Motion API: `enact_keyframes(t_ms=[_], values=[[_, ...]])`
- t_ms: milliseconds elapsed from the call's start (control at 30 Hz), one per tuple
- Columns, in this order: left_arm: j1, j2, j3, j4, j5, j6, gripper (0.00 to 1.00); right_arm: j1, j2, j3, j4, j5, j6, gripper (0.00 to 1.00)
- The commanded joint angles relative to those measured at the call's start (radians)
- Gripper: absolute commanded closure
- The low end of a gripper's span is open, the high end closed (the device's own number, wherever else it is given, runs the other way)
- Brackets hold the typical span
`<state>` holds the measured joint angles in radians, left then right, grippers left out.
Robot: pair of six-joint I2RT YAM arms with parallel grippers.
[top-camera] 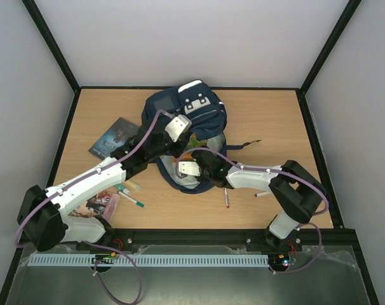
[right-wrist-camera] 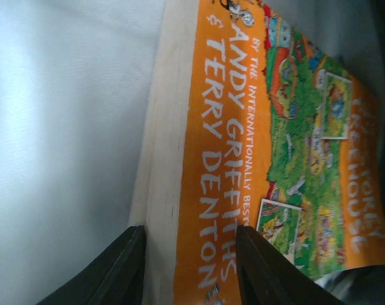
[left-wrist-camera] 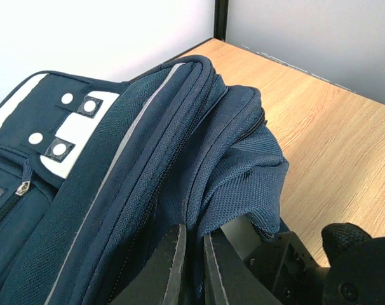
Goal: Pack the student bag
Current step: Adjust the book in the student bag.
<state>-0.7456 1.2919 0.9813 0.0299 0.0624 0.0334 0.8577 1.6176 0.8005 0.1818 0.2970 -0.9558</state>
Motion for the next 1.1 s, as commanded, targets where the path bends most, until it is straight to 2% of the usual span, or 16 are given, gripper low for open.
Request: enact_keyframes(t_ms=[0,133,233,333,433,733,867,1067], values=[[0.0,-0.02,0.039,0.089,0.044,-0.014,0.94,-0.002,0.039,0.009,0.18,0.085,-0.117,0.61],[0.0,-0.007,0.046,0.079,0.044,-0.012,0.94,-0.009,0.055,0.018,0.199,0.11,-0.175,0.62],[0.0,-0.011,0.044,0.08,0.032,-0.009,0.94,-0.009,0.008,0.061,-0.034,0.024,-0.111,0.58],[0.002,-0.019,0.045,0.078,0.026,-0.007,0.94,-0.005,-0.06,0.069,-0.137,-0.055,-0.016,0.54],[0.002,-0.028,0.049,0.078,0.023,-0.008,0.94,-0.002,-0.069,0.07,-0.179,-0.041,0.039,0.52],[0.01,-0.041,0.054,0.071,0.025,-0.014,0.94,0.028,-0.016,0.064,-0.142,-0.025,0.089,0.48],[0.017,-0.037,0.06,0.062,0.03,-0.018,0.94,0.058,0.029,0.101,-0.178,-0.035,0.097,0.47],[0.026,-0.043,0.061,0.063,0.028,-0.019,0.94,0.073,0.091,0.099,-0.081,0.06,0.107,0.5]])
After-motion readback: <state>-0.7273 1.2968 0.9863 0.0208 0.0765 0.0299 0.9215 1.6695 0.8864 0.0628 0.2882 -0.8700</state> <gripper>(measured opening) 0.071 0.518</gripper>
